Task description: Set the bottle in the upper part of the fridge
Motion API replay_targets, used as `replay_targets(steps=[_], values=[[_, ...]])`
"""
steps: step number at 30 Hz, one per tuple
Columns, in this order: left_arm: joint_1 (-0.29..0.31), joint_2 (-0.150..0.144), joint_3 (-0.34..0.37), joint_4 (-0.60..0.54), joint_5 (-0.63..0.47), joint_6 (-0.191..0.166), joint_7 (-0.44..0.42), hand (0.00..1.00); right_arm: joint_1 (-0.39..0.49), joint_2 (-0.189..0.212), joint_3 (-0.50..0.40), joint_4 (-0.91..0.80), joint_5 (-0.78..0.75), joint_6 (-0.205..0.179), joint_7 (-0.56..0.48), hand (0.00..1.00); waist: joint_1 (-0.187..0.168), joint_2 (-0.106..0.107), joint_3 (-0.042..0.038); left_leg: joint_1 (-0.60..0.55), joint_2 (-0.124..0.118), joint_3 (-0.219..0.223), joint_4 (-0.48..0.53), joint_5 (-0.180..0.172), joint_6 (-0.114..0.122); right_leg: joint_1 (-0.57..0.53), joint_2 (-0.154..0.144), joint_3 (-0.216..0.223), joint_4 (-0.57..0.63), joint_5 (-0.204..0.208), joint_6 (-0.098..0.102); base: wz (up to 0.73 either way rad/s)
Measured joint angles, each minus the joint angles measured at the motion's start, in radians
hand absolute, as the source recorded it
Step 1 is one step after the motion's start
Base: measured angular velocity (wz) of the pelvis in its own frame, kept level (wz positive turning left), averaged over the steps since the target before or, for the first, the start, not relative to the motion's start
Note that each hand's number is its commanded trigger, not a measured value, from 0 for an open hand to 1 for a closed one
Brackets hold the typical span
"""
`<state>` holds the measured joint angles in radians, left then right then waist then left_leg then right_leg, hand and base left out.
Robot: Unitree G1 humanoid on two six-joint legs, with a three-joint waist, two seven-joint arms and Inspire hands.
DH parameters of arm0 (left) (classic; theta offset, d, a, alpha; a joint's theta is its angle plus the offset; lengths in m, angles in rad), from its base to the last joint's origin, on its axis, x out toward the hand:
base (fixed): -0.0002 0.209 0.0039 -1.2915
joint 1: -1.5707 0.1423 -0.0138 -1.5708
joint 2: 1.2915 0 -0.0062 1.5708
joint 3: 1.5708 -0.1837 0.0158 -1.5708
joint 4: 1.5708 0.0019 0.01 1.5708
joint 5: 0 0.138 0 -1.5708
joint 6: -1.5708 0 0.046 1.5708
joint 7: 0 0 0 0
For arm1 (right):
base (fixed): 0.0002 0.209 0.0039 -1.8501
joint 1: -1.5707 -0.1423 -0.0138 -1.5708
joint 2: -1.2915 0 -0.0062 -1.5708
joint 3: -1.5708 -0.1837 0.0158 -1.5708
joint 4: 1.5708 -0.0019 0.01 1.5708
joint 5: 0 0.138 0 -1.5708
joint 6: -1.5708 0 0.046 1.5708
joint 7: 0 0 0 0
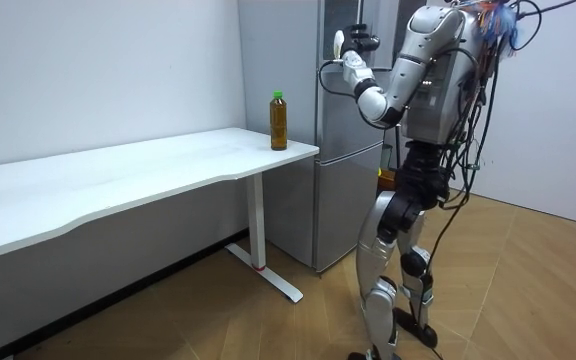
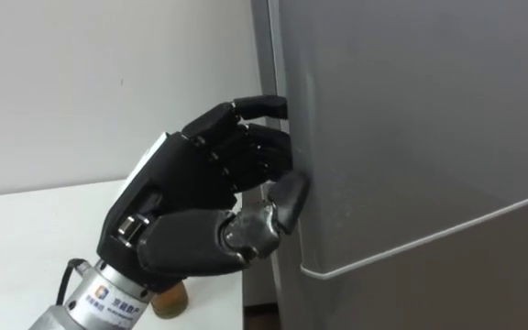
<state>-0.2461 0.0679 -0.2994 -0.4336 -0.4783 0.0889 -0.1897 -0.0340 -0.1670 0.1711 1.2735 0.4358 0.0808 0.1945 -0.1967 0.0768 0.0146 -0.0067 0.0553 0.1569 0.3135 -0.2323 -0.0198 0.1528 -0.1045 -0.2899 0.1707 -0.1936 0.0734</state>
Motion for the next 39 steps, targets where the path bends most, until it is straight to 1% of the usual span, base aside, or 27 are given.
replay_targets(steps=[2,3,4,5,8,9,10,11,12,13,14,15,16,18,20,23,24,25,27,28,29,30,32,35,36,37,39], values=[[-0.001,-0.003,-0.023,0.000,-0.001,-0.011,0.000,0.00,-0.009,0.001,0.005,0.000,0.001,0.000,0.000,0.00,-0.004,0.001,-0.0001,-0.003,0.000,0.007,0.000,-0.001,0.003,-0.007,0.000,0.018,0.000,0.007,0.003,-0.10],[-0.006,-0.010,-0.037,0.000,-0.001,-0.015,0.000,0.00,-0.015,0.002,0.005,0.001,0.001,0.000,0.000,0.00,-0.018,0.002,0.0005,-0.006,0.000,0.008,0.000,0.000,0.005,-0.010,0.000,0.019,-0.001,0.013,0.003,-0.08],[-0.012,-0.012,-0.046,0.000,-0.001,-0.014,0.000,0.00,-0.017,0.002,0.005,0.001,0.001,0.000,0.000,0.00,-0.022,0.002,0.0008,-0.006,0.000,0.010,-0.001,0.001,0.006,-0.012,0.000,0.022,-0.001,0.017,0.004,-0.09],[-0.031,-0.014,-0.063,0.001,-0.003,-0.012,0.000,0.00,-0.018,0.001,0.005,0.001,0.005,0.000,-0.003,0.00,-0.025,0.003,0.0008,-0.006,0.000,0.016,-0.002,0.001,0.008,-0.012,0.000,0.034,-0.001,0.021,0.004,-0.18],[-0.065,-0.013,-0.110,0.001,-0.034,-0.007,-0.008,0.00,-0.018,-0.007,0.005,0.001,0.033,0.004,-0.015,0.00,-0.042,0.014,0.0029,-0.004,0.000,0.033,-0.002,-0.002,0.012,-0.017,-0.001,0.055,-0.002,0.026,0.006,-0.19],[-0.076,-0.012,-0.125,0.002,-0.041,-0.006,-0.021,0.00,-0.017,-0.009,0.005,0.001,0.036,0.006,-0.023,0.00,-0.048,0.019,0.0024,0.000,0.001,0.043,-0.004,-0.002,0.013,-0.020,-0.001,0.070,-0.002,0.026,0.007,-0.25],[-0.081,-0.012,-0.132,0.002,-0.041,-0.004,-0.025,0.00,-0.017,-0.010,0.005,0.001,0.036,0.007,-0.027,0.00,-0.050,0.022,0.0015,0.001,0.002,0.049,-0.005,-0.002,0.013,-0.023,-0.001,0.073,-0.002,0.026,0.007,-0.28],[-0.093,-0.010,-0.146,0.005,-0.042,0.000,-0.041,0.00,-0.017,-0.012,0.005,0.001,0.036,0.007,-0.033,0.00,-0.056,0.027,0.0027,0.001,0.003,0.056,-0.005,-0.002,0.013,-0.026,-0.001,0.074,-0.002,0.026,0.007,-0.19],[-0.102,-0.006,-0.161,0.009,-0.042,0.012,-0.061,0.00,-0.017,-0.015,0.005,0.001,0.036,0.007,-0.035,0.00,-0.065,0.028,0.0056,0.000,0.003,0.058,-0.004,-0.002,0.013,-0.030,-0.001,0.076,-0.002,0.026,0.007,-0.13],[-0.105,-0.005,-0.169,0.012,-0.042,0.018,-0.071,0.00,-0.018,-0.017,0.005,0.000,0.036,0.007,-0.036,0.00,-0.071,0.031,0.0063,-0.001,0.004,0.059,-0.004,-0.002,0.013,-0.031,-0.001,0.077,-0.002,0.026,0.007,-0.07],[-0.110,-0.004,-0.185,0.018,-0.042,0.033,-0.095,0.00,-0.020,-0.023,0.005,0.000,0.036,0.007,-0.038,0.00,-0.080,0.040,0.0043,-0.002,0.004,0.062,-0.005,-0.002,0.013,-0.033,-0.001,0.080,-0.002,0.026,0.007,-0.07],[-0.119,-0.004,-0.203,0.025,-0.042,0.048,-0.119,0.00,-0.021,-0.027,0.005,0.000,0.036,0.007,-0.039,0.00,-0.086,0.046,0.0050,0.001,0.005,0.063,-0.008,-0.002,0.013,-0.035,-0.001,0.083,-0.002,0.025,0.007,-0.06],[-0.126,-0.003,-0.213,0.029,-0.042,0.058,-0.130,0.00,-0.022,-0.027,0.005,-0.001,0.035,0.007,-0.039,0.00,-0.088,0.046,0.0052,0.002,0.005,0.065,-0.008,-0.002,0.013,-0.037,-0.001,0.084,-0.002,0.024,0.006,-0.08],[-0.149,-0.001,-0.236,0.042,-0.032,0.089,-0.175,0.00,-0.024,-0.028,0.004,-0.004,0.035,0.007,-0.039,0.00,-0.097,0.045,0.0054,0.002,0.005,0.073,-0.011,0.003,0.012,-0.045,-0.001,0.096,0.000,0.019,0.005,-0.11],[-0.154,0.002,-0.244,0.042,-0.031,0.102,-0.206,0.00,-0.027,-0.027,0.002,-0.004,0.034,0.007,-0.038,0.00,-0.105,0.045,0.0057,0.003,0.006,0.083,-0.012,0.007,0.013,-0.053,-0.001,0.106,0.002,0.019,0.005,-0.15],[-0.154,0.008,-0.246,0.045,-0.029,0.107,-0.229,0.00,-0.029,-0.026,0.001,-0.008,0.030,0.007,-0.028,0.00,-0.108,0.038,0.0072,0.001,0.007,0.092,-0.015,0.007,0.013,-0.064,-0.001,0.118,0.004,0.019,0.005,-0.11],[-0.154,0.015,-0.246,0.045,-0.029,0.107,-0.238,0.00,-0.030,-0.024,0.001,-0.008,0.030,0.007,-0.025,0.00,-0.108,0.031,0.0098,0.001,0.007,0.094,-0.015,0.007,0.013,-0.066,-0.001,0.119,0.004,0.019,0.005,-0.05],[-0.154,0.018,-0.247,0.045,-0.029,0.107,-0.242,0.00,-0.030,-0.023,0.001,-0.008,0.030,0.007,-0.023,0.00,-0.109,0.027,0.0108,0.001,0.007,0.094,-0.016,0.007,0.013,-0.066,-0.001,0.120,0.003,0.019,0.005,-0.03],[-0.154,0.023,-0.247,0.045,-0.029,0.108,-0.254,0.00,-0.031,-0.020,0.001,-0.010,0.030,0.007,-0.012,0.00,-0.109,0.012,0.0139,-0.005,0.006,0.095,-0.016,0.007,0.013,-0.071,-0.001,0.121,0.000,0.018,0.006,0.00],[-0.154,0.023,-0.247,0.045,-0.029,0.108,-0.256,0.00,-0.032,-0.019,0.001,-0.010,0.030,0.007,-0.008,0.00,-0.109,0.008,0.0135,-0.009,0.006,0.095,-0.016,0.007,0.013,-0.073,-0.001,0.121,-0.001,0.018,0.006,0.00],[-0.155,0.023,-0.247,0.045,-0.029,0.108,-0.257,0.00,-0.033,-0.019,0.002,-0.010,0.031,0.007,-0.004,0.00,-0.109,0.003,0.0107,-0.018,0.006,0.095,-0.014,0.007,0.013,-0.082,-0.001,0.122,-0.001,0.018,0.006,0.00],[-0.157,0.023,-0.247,0.045,-0.029,0.108,-0.257,0.00,-0.033,-0.019,0.003,-0.010,0.036,0.007,-0.002,0.00,-0.108,0.005,0.0093,-0.022,0.006,0.095,-0.012,0.007,0.013,-0.085,-0.001,0.122,-0.001,0.019,0.006,0.00],[-0.158,0.026,-0.247,0.051,-0.029,0.110,-0.257,0.00,-0.032,-0.019,0.004,-0.010,0.042,0.008,-0.002,0.00,-0.108,0.003,0.0101,-0.022,0.006,0.096,-0.012,0.007,0.013,-0.084,-0.001,0.122,-0.002,0.019,0.005,0.00],[-0.158,0.031,-0.247,0.060,-0.028,0.125,-0.254,0.00,-0.032,-0.022,0.004,-0.011,0.043,0.011,-0.002,0.00,-0.108,0.009,0.0063,-0.021,0.006,0.096,-0.015,0.007,0.013,-0.083,-0.001,0.121,-0.002,0.019,0.005,0.00],[-0.158,0.034,-0.247,0.062,-0.028,0.134,-0.254,0.00,-0.032,-0.024,0.004,-0.012,0.043,0.016,-0.002,0.00,-0.108,0.015,0.0023,-0.021,0.006,0.096,-0.015,0.007,0.012,-0.083,-0.001,0.120,-0.002,0.019,0.006,0.00],[-0.158,0.036,-0.247,0.062,-0.028,0.137,-0.253,0.00,-0.032,-0.025,0.004,-0.012,0.043,0.019,-0.002,0.00,-0.108,0.015,0.0026,-0.021,0.006,0.096,-0.016,0.007,0.012,-0.082,-0.001,0.120,-0.002,0.019,0.005,0.00],[-0.158,0.039,-0.247,0.063,-0.028,0.146,-0.254,0.00,-0.032,-0.027,0.003,-0.013,0.043,0.025,-0.002,0.00,-0.108,0.021,-0.0014,-0.017,0.005,0.096,-0.024,0.007,0.012,-0.081,-0.001,0.120,-0.001,0.019,0.005,0.00]])
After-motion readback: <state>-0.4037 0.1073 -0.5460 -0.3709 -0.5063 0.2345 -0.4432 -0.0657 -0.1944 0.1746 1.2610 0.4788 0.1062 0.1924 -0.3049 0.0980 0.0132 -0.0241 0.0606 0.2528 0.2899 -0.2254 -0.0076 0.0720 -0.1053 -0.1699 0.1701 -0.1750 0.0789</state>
